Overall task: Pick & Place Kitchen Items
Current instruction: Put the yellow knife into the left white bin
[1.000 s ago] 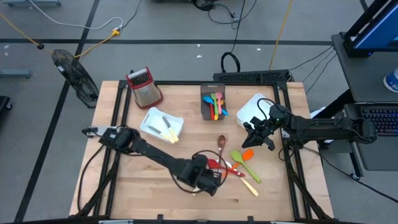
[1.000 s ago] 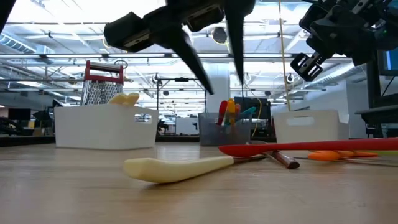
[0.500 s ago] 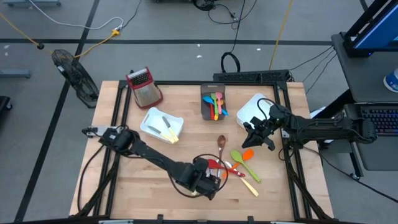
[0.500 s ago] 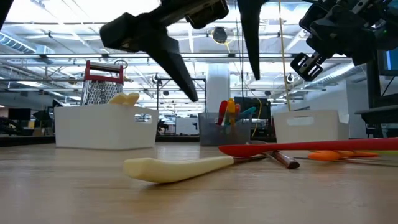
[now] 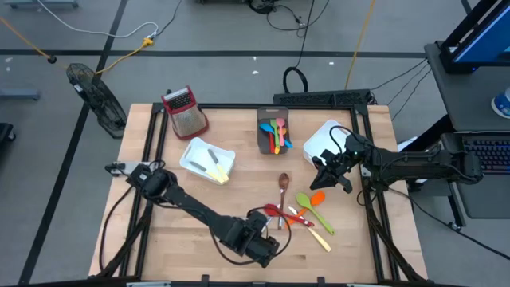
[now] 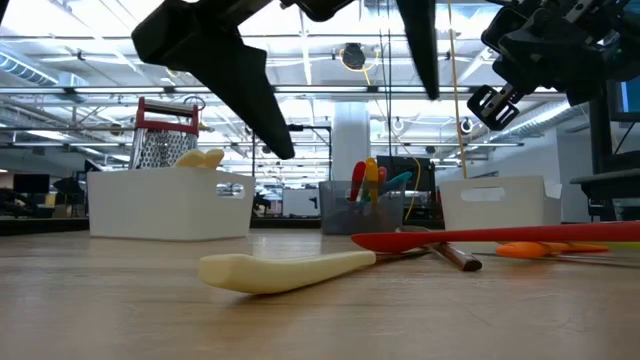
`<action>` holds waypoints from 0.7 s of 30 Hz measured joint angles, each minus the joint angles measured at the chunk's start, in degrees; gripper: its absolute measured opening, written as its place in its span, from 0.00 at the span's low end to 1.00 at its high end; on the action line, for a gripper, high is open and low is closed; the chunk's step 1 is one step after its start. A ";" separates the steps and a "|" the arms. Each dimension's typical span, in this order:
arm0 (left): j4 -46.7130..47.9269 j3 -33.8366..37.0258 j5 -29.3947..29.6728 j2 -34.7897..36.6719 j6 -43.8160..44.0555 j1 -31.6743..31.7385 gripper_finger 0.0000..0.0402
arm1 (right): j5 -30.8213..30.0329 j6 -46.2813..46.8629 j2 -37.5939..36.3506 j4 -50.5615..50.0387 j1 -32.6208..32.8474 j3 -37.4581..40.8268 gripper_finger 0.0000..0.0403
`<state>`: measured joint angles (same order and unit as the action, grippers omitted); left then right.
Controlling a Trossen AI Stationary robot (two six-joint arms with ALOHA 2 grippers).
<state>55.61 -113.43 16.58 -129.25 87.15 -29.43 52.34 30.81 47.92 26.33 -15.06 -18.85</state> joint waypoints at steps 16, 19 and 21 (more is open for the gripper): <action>-13.36 11.92 -6.00 0.00 -8.63 6.04 0.97 | -3.06 0.61 0.00 -0.01 0.00 0.00 0.01; -14.05 14.38 -8.39 0.39 -9.42 7.43 0.97 | -3.06 0.63 0.00 -0.02 -0.01 0.00 0.01; -15.91 15.77 -10.59 0.59 -11.41 7.99 0.97 | -3.06 0.63 0.00 -0.02 0.00 0.00 0.01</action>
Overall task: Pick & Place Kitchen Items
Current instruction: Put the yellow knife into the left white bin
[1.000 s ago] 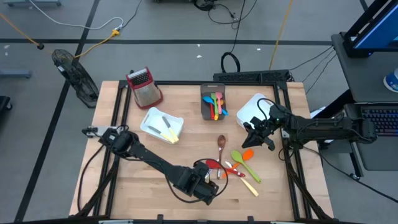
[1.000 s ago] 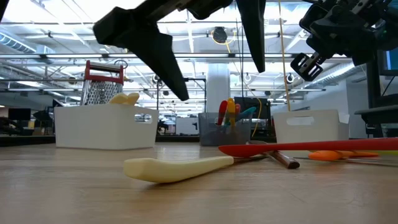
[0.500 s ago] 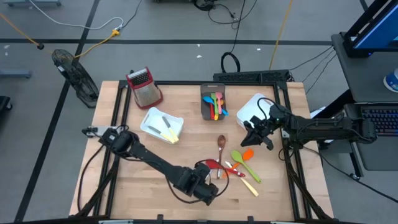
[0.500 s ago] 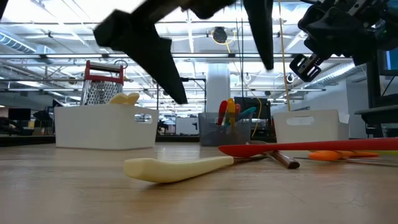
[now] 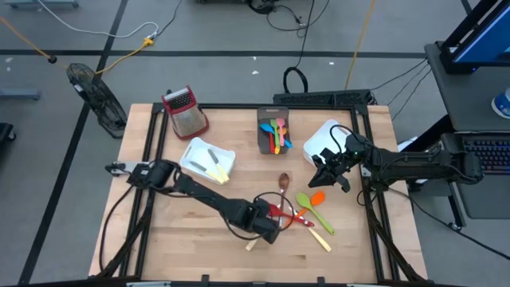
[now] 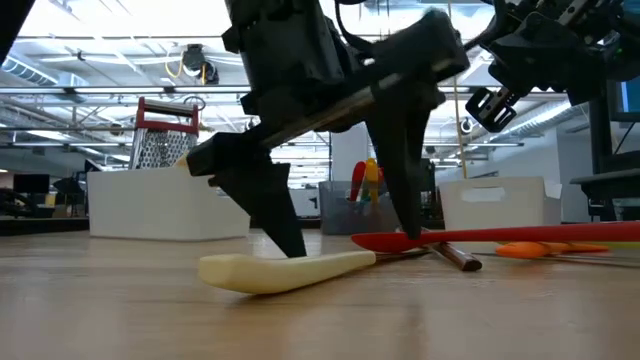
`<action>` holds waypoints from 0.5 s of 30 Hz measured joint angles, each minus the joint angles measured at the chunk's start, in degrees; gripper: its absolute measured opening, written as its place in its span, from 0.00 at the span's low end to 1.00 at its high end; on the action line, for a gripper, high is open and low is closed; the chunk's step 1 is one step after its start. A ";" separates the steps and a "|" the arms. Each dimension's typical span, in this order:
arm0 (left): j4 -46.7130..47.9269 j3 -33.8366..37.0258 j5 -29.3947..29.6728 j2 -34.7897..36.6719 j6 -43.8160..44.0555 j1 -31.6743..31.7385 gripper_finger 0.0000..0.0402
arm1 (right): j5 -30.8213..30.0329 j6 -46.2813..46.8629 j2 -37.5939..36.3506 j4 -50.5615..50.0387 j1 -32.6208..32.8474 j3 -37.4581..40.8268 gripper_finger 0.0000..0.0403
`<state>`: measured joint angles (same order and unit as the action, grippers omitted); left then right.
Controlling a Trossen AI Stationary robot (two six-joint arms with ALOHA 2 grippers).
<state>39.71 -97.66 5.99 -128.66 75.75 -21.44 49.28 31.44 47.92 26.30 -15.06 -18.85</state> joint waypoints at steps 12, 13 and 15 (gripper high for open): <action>-2.01 1.20 0.21 -0.20 -4.17 0.18 0.71 | -1.90 -0.55 0.00 0.00 -0.01 0.00 0.01; -2.13 1.22 0.24 -0.23 -4.17 0.18 0.67 | -2.91 -0.59 0.00 -0.02 -0.01 0.00 0.01; -2.38 1.24 0.35 -0.27 -4.10 0.18 0.58 | -4.68 -0.65 -0.01 0.00 -0.01 0.00 0.01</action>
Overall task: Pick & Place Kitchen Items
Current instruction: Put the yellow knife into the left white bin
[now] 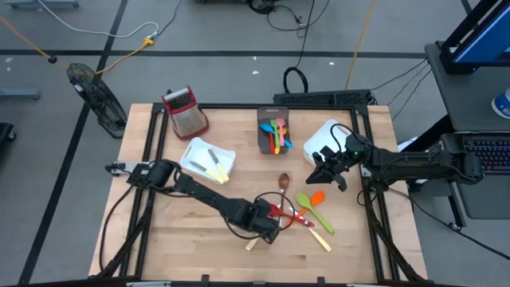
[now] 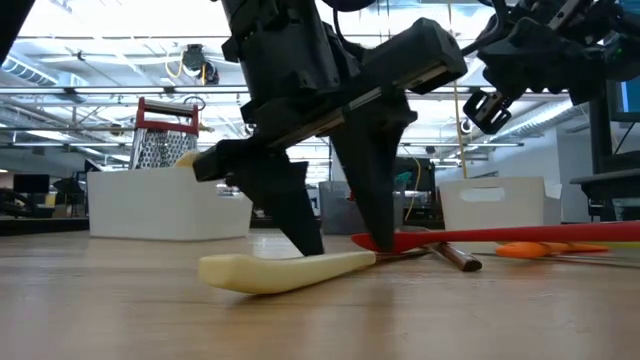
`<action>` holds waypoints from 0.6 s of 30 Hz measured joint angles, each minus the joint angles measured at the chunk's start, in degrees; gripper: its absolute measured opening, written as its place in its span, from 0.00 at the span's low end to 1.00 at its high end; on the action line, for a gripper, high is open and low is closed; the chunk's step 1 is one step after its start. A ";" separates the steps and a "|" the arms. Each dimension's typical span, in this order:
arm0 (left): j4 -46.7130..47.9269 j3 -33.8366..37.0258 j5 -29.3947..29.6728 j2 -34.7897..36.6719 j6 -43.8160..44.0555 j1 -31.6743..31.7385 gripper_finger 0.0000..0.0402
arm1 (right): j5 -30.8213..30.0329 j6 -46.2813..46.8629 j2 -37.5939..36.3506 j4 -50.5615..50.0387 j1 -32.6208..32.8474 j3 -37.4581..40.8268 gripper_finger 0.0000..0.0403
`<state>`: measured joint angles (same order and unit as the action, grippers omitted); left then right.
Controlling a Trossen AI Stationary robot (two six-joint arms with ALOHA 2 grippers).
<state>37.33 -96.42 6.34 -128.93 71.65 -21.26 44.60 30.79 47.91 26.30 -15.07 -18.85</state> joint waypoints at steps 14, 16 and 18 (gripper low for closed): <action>-4.36 0.07 -0.75 -0.25 1.85 -0.46 0.04 | -1.14 0.21 0.01 0.00 0.00 0.00 0.01; -5.02 0.07 -1.55 -0.32 1.94 -0.73 0.04 | -1.12 0.21 0.01 0.00 0.00 0.00 0.01; -5.10 0.07 -2.79 -0.32 2.59 -1.05 0.03 | -1.14 0.25 0.01 0.00 0.00 0.00 0.01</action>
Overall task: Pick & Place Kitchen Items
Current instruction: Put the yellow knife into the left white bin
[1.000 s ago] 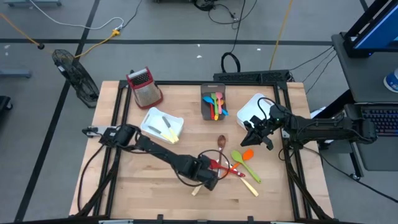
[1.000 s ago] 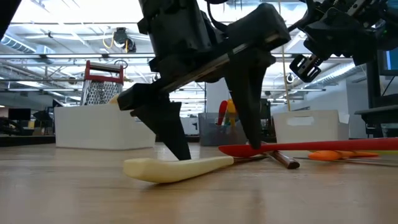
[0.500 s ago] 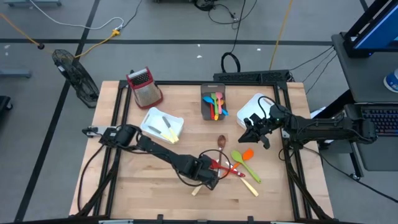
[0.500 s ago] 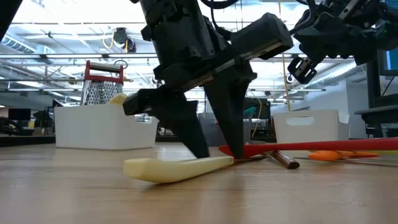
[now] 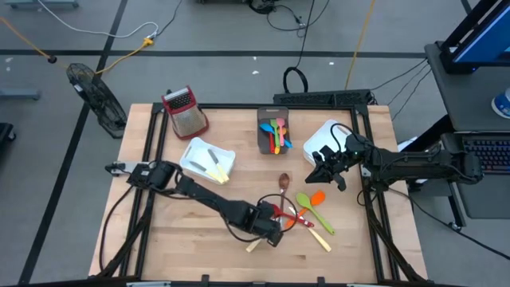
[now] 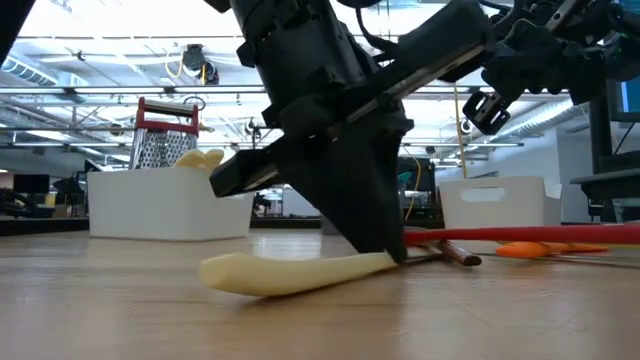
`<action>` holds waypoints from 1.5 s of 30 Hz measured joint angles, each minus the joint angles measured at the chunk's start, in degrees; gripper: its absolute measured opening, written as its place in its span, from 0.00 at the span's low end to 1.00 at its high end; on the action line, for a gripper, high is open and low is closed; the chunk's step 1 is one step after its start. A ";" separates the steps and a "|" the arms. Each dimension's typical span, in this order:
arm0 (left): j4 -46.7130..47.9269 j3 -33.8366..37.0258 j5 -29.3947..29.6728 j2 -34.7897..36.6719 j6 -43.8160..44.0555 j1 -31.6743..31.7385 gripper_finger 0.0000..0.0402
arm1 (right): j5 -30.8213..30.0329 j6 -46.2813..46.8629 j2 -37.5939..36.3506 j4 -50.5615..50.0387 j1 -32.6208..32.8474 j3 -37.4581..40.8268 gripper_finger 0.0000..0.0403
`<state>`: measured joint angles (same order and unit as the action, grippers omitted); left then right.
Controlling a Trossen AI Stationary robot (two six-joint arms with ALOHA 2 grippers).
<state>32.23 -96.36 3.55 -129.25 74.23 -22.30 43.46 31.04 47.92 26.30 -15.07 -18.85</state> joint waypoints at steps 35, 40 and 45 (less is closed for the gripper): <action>15.61 0.22 -7.13 3.67 7.78 -3.71 0.02 | 0.09 1.30 -0.02 0.02 0.00 0.00 0.01; 18.90 0.15 -7.17 5.54 7.52 -3.72 0.02 | 0.10 1.28 -0.02 0.00 0.01 0.00 0.01; 21.38 0.13 -6.82 6.71 8.03 -3.72 0.02 | 0.11 1.23 -0.02 0.02 0.02 0.00 0.01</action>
<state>53.61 -96.23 -3.27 -122.55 82.26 -26.02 43.57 32.27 47.90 26.33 -15.05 -18.85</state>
